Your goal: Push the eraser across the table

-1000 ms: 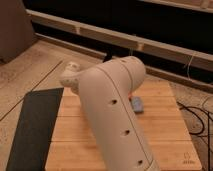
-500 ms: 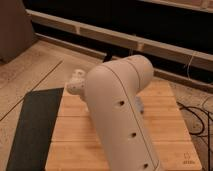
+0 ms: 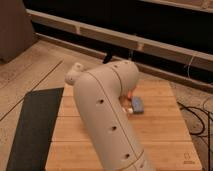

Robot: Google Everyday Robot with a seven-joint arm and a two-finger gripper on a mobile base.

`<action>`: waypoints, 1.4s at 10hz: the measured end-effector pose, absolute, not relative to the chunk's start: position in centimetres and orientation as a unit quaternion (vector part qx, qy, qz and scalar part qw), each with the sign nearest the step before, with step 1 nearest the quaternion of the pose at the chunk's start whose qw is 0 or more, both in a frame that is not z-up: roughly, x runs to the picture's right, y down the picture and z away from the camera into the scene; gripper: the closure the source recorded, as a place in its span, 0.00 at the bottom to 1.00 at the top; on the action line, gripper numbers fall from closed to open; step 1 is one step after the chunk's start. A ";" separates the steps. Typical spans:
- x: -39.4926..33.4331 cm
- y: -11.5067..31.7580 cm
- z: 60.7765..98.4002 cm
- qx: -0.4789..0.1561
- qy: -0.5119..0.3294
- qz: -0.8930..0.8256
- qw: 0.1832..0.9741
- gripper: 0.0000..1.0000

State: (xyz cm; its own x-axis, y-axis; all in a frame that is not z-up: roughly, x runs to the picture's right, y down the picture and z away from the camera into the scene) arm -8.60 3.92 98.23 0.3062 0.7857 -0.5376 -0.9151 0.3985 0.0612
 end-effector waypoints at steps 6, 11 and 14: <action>-12.6 -3.9 103.4 -0.097 0.168 0.492 0.849 1.00; -15.3 -9.3 103.8 -0.079 0.074 0.468 0.877 1.00; -15.2 -9.3 103.8 -0.079 0.075 0.468 0.877 0.81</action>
